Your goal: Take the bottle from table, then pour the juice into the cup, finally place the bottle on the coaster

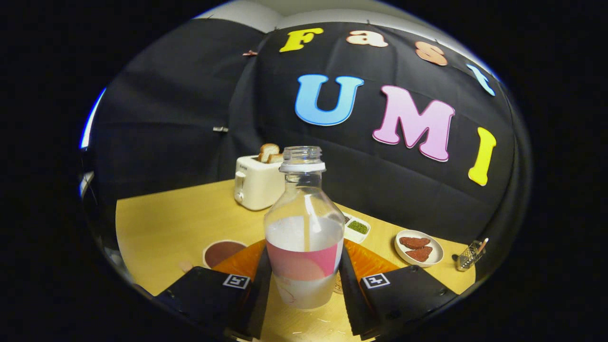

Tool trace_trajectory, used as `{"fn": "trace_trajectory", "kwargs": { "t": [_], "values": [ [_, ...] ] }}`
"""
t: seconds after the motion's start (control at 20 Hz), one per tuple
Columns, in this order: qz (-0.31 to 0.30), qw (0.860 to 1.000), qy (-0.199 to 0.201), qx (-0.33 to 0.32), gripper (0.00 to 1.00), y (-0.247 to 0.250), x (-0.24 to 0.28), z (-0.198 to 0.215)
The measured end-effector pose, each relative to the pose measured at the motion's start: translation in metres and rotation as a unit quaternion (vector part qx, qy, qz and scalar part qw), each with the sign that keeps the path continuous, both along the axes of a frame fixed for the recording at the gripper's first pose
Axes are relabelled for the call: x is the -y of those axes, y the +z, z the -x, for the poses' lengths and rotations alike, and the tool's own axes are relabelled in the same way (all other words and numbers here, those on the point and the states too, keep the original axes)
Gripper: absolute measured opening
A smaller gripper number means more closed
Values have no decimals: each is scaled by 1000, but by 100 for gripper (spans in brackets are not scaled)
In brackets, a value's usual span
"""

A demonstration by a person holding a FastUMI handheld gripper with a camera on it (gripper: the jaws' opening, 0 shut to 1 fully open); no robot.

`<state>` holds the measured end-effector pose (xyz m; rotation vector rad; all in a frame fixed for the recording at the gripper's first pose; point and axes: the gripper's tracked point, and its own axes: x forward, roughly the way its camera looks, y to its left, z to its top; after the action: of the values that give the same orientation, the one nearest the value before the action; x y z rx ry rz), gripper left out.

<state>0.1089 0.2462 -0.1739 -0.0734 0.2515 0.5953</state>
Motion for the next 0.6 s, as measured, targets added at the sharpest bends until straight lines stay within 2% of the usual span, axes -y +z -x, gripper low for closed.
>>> {"fn": "trace_trajectory", "kwargs": {
  "t": [0.15, 0.25, 0.6],
  "values": [
    [-60, 998, -19, -4, 70, 13, 12, -26],
    [-91, 996, -16, -7, 70, 11, 16, -41],
    [-114, 992, -44, -23, 71, -34, 40, -77]
  ]
}}
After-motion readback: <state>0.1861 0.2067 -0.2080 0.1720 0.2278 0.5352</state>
